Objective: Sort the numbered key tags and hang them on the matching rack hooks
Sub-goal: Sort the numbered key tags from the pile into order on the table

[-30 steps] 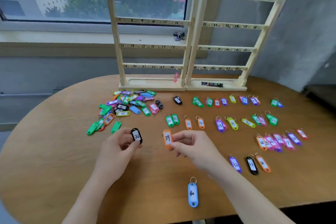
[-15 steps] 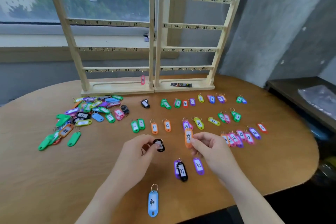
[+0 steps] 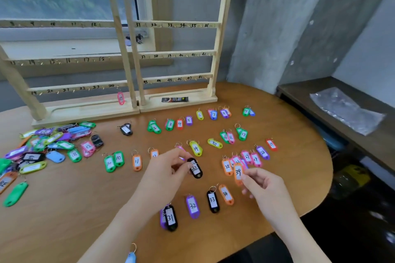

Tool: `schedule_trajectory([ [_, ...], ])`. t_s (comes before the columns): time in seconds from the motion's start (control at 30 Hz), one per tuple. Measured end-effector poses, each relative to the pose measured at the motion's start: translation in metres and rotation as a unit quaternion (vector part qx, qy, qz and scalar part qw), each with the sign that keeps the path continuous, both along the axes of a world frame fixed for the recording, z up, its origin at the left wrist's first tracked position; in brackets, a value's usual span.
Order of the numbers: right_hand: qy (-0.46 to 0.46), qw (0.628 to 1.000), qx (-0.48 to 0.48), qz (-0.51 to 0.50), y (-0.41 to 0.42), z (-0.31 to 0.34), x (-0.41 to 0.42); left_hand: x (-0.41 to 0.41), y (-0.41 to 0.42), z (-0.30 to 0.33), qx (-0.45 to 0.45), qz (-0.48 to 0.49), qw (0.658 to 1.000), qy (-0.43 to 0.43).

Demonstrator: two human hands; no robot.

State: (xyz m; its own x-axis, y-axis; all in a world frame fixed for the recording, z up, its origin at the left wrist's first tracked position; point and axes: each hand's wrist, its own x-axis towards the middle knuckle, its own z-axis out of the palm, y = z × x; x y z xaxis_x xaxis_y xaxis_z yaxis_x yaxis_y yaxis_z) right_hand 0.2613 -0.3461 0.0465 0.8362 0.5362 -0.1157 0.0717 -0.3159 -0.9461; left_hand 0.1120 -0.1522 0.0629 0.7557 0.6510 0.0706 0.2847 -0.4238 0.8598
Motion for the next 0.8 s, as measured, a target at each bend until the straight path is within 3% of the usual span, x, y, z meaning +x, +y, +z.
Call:
schedule_trajectory([
  [0.33, -0.020, 1.000, -0.010, -0.019, -0.022, -0.009, 0.031, 0.052, -0.006, -0.013, 0.034, -0.048, 0.995, 0.077],
  [0.8, -0.069, 0.996, -0.042, 0.034, -0.027, -0.026, 0.034, 0.064, -0.011, -0.025, 0.055, -0.066, 0.989, 0.124],
])
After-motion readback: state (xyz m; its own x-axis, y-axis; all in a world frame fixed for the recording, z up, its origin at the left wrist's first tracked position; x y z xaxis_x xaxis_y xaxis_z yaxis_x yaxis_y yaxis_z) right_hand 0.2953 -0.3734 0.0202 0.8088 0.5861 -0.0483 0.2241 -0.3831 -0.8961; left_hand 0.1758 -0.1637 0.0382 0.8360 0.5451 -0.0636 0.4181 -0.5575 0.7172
